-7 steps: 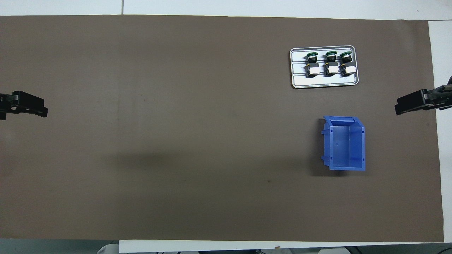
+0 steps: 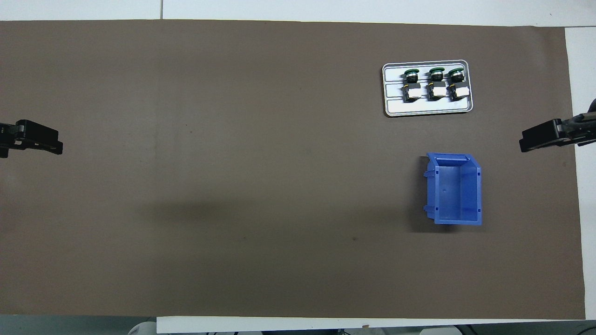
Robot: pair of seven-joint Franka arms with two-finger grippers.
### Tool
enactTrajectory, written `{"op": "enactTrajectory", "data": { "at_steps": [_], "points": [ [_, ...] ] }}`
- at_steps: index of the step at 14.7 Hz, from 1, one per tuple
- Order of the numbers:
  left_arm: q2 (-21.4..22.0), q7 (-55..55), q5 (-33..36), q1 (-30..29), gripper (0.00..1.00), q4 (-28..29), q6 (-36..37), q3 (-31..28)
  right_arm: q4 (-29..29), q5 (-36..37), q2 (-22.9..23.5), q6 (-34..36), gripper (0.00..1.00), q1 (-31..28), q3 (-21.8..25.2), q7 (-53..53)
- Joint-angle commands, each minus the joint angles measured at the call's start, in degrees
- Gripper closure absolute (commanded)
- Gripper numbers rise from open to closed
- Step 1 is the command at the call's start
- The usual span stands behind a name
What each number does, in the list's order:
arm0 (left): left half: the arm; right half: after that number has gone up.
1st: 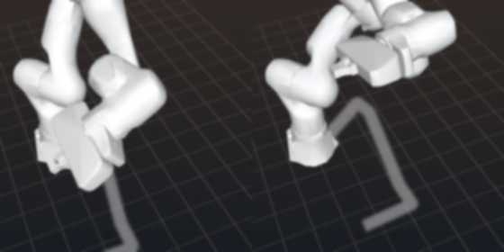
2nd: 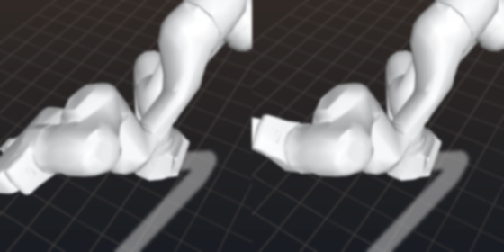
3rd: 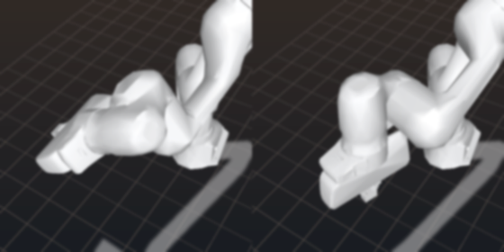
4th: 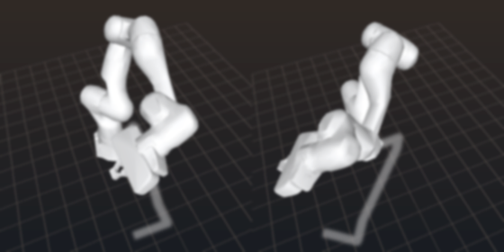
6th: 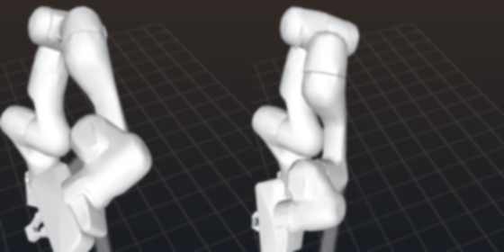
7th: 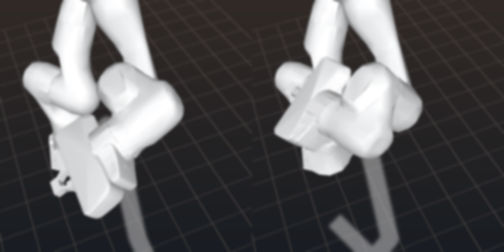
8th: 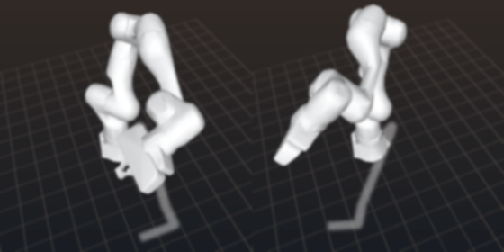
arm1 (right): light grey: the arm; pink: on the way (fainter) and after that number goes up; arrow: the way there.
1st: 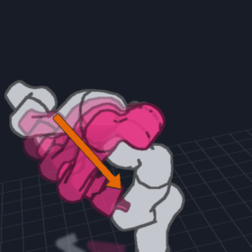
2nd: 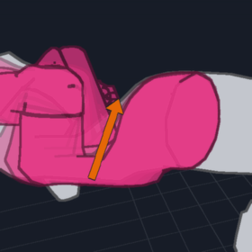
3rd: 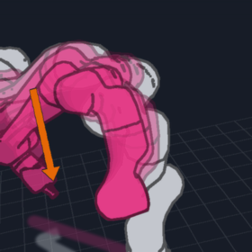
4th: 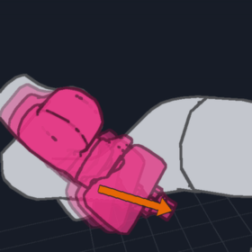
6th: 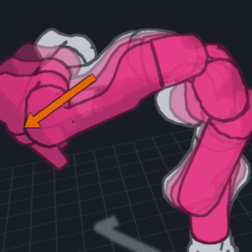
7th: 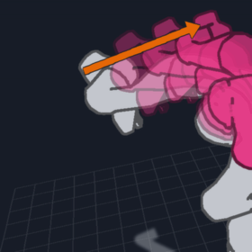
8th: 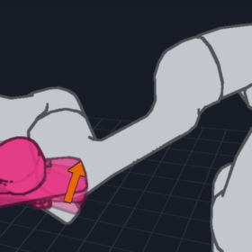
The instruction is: Place and press button with both arms
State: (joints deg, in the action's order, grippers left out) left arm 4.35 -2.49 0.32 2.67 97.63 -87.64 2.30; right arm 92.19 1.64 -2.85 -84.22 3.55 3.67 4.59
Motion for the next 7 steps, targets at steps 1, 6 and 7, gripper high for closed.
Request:
{"op": "enactTrajectory", "data": {
  "at_steps": [1,6,7],
  "points": [
    [1.63,0.56,-0.15,0.05,0.0,1.69,-0.51,-0.19,1.32,-0.15,-0.84,-0.6,0.0,-0.03,0.2,0.95],
    [1.72,-0.14,-0.15,0.4,0.0,1.78,0.37,-0.19,1.06,-1.9,2.57,-5.85,0.0,2.42,-0.6,1.12],
    [1.72,-0.14,-0.15,0.49,0.0,1.86,0.28,-0.11,1.15,-1.99,3.9,-9.09,0.0,3.56,-0.6,0.51]
  ]
}}
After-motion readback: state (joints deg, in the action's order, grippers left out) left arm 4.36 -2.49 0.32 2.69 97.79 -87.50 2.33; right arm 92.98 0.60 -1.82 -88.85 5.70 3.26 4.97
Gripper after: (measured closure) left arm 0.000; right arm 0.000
